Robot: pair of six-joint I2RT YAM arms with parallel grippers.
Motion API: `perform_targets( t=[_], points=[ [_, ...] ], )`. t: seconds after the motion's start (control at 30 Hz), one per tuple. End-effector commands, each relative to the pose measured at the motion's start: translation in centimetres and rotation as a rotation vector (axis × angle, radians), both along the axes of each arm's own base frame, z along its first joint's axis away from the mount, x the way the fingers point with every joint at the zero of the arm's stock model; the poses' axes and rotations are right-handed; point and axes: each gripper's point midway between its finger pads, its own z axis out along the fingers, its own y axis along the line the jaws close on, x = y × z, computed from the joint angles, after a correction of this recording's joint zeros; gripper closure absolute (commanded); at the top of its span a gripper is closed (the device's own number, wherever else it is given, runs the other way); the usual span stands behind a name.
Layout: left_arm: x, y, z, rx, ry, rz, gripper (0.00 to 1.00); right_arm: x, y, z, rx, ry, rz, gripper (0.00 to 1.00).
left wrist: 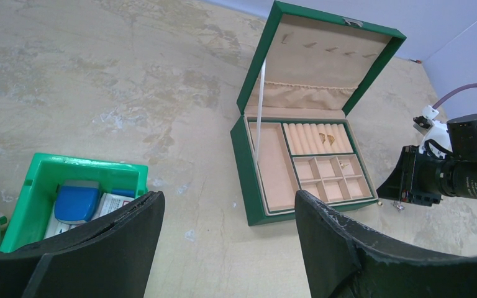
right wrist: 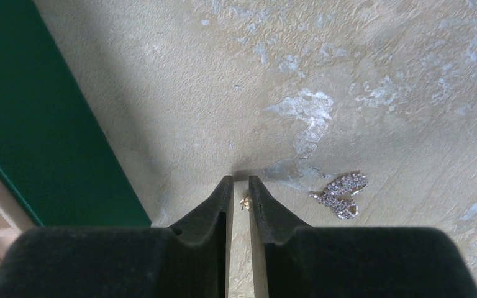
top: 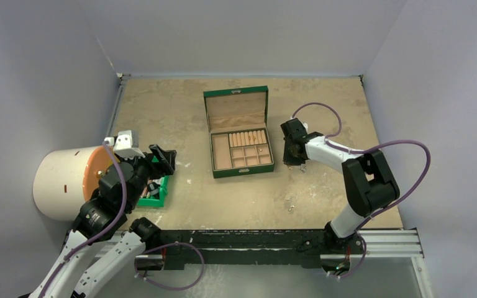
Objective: Organize the mixed jewelry
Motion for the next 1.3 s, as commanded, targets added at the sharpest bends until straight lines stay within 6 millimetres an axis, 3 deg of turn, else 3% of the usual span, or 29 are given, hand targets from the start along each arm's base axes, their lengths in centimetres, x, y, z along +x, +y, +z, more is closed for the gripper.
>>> perform_targets(
  t=[0.0, 0.4, 0.5, 0.6, 0.77, 1.03, 1.27],
  points=[
    [0.4, 0.1, 0.8, -0.026, -0.027, 0.020, 0.23, 0.0, -0.4, 0.6, -0.003, -0.015, -0.006, 0.83],
    [0.3, 0.1, 0.9, -0.029, -0.030, 0.017, 0.23, -0.5, -0.7, 0.6, -0.008, -0.011, -0.015, 0.87],
    [0.3, 0.1, 0.9, -0.029, -0.031, 0.018, 0.23, -0.5, -0.7, 0.7, -0.009, -0.012, -0.017, 0.90],
    [0.3, 0.1, 0.9, -0.030, -0.031, 0.018, 0.23, -0.5, -0.8, 0.8, -0.012, -0.015, -0.019, 1.00],
    [0.3, 0.1, 0.9, -0.030, -0.031, 0.018, 0.23, -0.2, -1.0, 1.6, -0.017, -0.034, -0.023, 1.00],
    [0.3, 0.1, 1.0, -0.033, -0.036, 0.017, 0.23, 0.8, -0.7, 5.6, 0.008, -0.122, -0.022, 1.00],
    [0.2, 0.1, 1.0, -0.033, -0.037, 0.018, 0.23, 2.6, 2.1, 10.4, 0.134, -0.216, 0.048, 1.00]
  ],
)
